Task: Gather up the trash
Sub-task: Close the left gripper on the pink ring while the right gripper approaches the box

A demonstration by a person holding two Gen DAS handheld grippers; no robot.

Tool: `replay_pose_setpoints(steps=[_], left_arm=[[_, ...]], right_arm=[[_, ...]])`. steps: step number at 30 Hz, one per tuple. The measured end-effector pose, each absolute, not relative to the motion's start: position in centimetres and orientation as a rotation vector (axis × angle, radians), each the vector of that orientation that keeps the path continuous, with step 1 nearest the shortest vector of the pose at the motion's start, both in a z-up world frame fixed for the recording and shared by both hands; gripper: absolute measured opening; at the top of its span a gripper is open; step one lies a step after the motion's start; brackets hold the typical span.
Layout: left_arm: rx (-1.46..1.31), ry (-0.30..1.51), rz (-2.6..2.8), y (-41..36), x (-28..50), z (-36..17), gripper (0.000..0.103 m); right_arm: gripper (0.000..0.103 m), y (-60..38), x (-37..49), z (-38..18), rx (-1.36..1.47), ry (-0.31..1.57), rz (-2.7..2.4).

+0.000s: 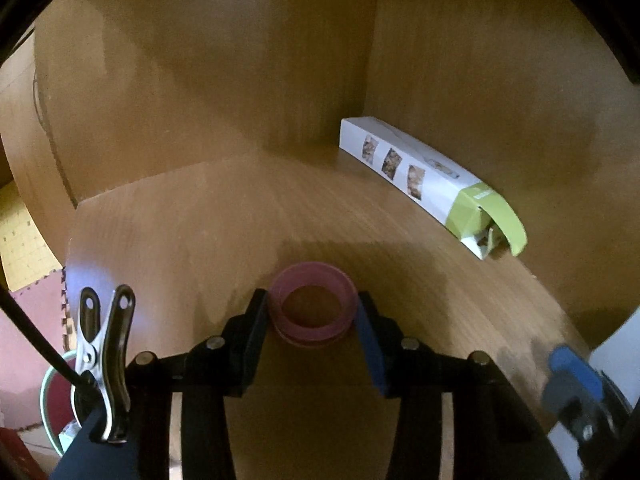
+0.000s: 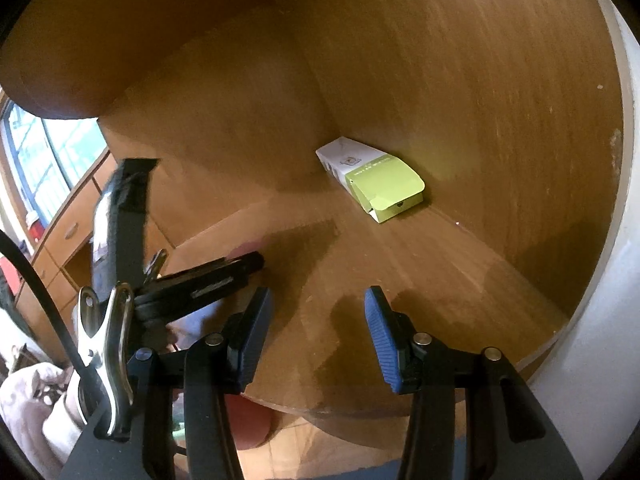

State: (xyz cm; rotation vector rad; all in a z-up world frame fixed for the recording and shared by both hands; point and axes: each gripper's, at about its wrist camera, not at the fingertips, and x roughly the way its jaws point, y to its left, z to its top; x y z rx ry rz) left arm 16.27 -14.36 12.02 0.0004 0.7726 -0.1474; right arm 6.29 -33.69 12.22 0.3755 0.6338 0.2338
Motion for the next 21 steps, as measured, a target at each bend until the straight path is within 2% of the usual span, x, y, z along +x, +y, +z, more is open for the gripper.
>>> replay_pose_setpoints(steps=[10,16,21], left_arm=[[-0.058,0.785,-0.131,-12.2,16.2,12.3,0.045],[-0.059,0.771,-0.137,-12.0,16.3,12.2,0.045],[-0.085,0.773,-0.157,-11.6,16.1,12.4,0.045]], right_arm=[[0.049,-34.5,8.7,12.8,0.35,0.655,0.132],[0.049,-34.7,11.9,12.7,0.243,0.708,0.048],[0.049,-35.1,14.3,12.7,0.283,0.741,0.047]])
